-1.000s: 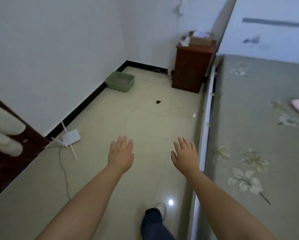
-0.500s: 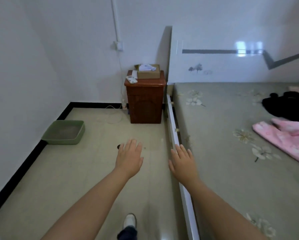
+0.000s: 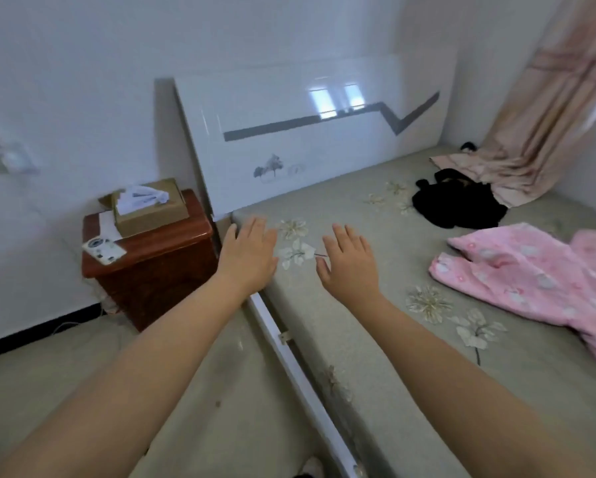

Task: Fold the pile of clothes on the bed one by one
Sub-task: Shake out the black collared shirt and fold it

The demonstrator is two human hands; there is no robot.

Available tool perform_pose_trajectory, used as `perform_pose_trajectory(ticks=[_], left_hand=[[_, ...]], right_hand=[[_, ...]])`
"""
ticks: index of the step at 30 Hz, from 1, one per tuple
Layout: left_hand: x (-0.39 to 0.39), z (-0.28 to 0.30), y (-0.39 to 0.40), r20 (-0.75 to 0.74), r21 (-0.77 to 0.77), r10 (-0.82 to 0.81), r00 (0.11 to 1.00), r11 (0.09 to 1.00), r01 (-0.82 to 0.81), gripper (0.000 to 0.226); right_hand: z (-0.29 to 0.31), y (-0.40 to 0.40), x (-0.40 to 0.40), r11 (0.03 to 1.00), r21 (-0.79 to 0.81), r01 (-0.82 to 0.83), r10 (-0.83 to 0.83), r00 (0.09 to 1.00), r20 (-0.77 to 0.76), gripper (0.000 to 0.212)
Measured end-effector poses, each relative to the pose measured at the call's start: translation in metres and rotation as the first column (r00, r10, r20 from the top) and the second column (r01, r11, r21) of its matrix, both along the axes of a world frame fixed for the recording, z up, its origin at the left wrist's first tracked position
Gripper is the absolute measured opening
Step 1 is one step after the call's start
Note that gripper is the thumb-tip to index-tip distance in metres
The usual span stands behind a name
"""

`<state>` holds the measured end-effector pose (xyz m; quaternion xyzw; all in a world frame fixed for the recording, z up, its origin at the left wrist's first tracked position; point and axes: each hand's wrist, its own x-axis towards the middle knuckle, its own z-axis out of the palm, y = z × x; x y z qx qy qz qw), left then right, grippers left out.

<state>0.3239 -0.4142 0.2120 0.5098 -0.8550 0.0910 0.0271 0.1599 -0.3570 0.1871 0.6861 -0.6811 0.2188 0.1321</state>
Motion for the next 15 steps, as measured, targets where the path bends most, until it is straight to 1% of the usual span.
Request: perform_pose_trajectory(ticks=[2, 5, 9, 12, 15], left_hand=[[-0.028, 0.011, -0.057, -0.025, -0.027, -0.057, 0.998, 0.998, 0.057, 0.056], [-0.071, 0.014, -0.139, 0.0, -0.017, -0.113, 0.994, 0.993, 0.113, 0.058], [-0.12, 0.005, -0.236, 0.038, 0.027, -0.173, 0.984, 0.985, 0.172, 0.055], [-0.154, -0.009, -0.301, 0.079, 0.071, -0.234, 0.969, 0.971, 0.228, 0.054], [-0.197, -0.032, -0.368, 0.112, 0.094, -0.302, 0.947, 0.952, 0.293, 0.053]], right_hand=[[0.007, -0.05, -0.02, 1.0, -0.015, 0.023, -0.023, 1.0, -0.014, 0.039], [0.0, -0.125, -0.059, 0.998, -0.01, 0.055, -0.054, 0.997, 0.053, 0.036], [-0.017, -0.207, -0.116, 0.978, 0.12, 0.169, -0.18, 0.98, 0.082, 0.041], [-0.036, -0.251, -0.16, 0.937, 0.201, 0.286, -0.303, 0.951, 0.057, 0.046], [-0.061, -0.285, -0.206, 0.861, 0.273, 0.429, -0.456, 0.889, 0.042, 0.048]])
